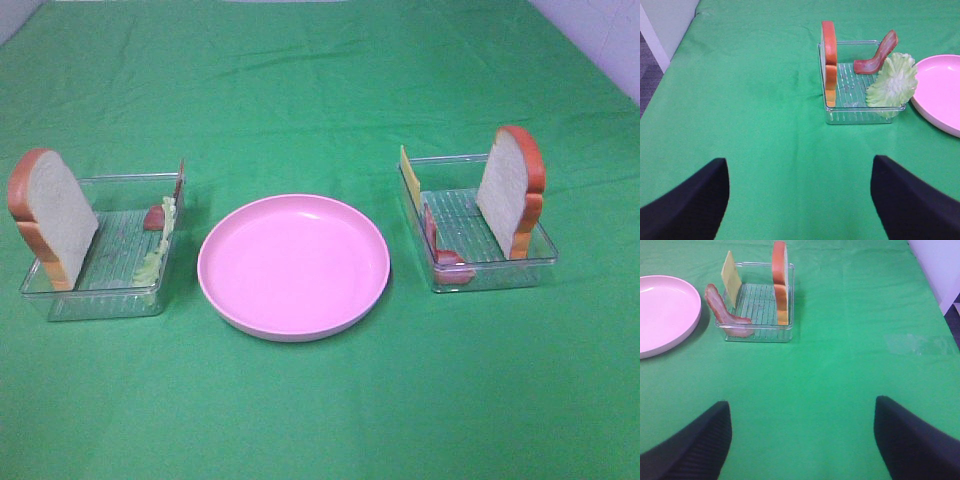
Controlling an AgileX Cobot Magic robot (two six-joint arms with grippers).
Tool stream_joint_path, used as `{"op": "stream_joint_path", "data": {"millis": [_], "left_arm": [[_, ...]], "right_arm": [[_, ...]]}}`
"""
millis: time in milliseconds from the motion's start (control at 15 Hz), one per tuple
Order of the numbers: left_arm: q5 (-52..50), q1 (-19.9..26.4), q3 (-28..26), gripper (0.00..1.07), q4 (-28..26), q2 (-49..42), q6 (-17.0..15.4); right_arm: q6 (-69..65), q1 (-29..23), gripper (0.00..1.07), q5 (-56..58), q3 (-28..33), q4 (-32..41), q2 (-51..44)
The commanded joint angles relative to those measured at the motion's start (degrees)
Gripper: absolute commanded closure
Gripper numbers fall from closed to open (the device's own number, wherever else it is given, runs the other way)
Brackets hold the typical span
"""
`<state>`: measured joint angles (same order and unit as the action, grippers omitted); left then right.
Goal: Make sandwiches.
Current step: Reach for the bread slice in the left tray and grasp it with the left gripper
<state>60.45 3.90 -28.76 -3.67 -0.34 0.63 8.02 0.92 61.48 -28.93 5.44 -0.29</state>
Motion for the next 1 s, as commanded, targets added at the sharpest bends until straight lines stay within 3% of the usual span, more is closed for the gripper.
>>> {"op": "stream_joint_path", "data": {"millis": [67,1000], "left_arm": [[-0.57,0.11,0.11,0.32,-0.17,-1.15,0.11],[-0.57,0.11,0.11,0.32,-0.17,-1.15,0.11]], "right_arm": [[0.69,0.23,0.33,-0.69,-0.06,-0.06,-0.92],[0.69,0.23,0.33,-0.69,-0.06,-0.06,-0.92]]}}
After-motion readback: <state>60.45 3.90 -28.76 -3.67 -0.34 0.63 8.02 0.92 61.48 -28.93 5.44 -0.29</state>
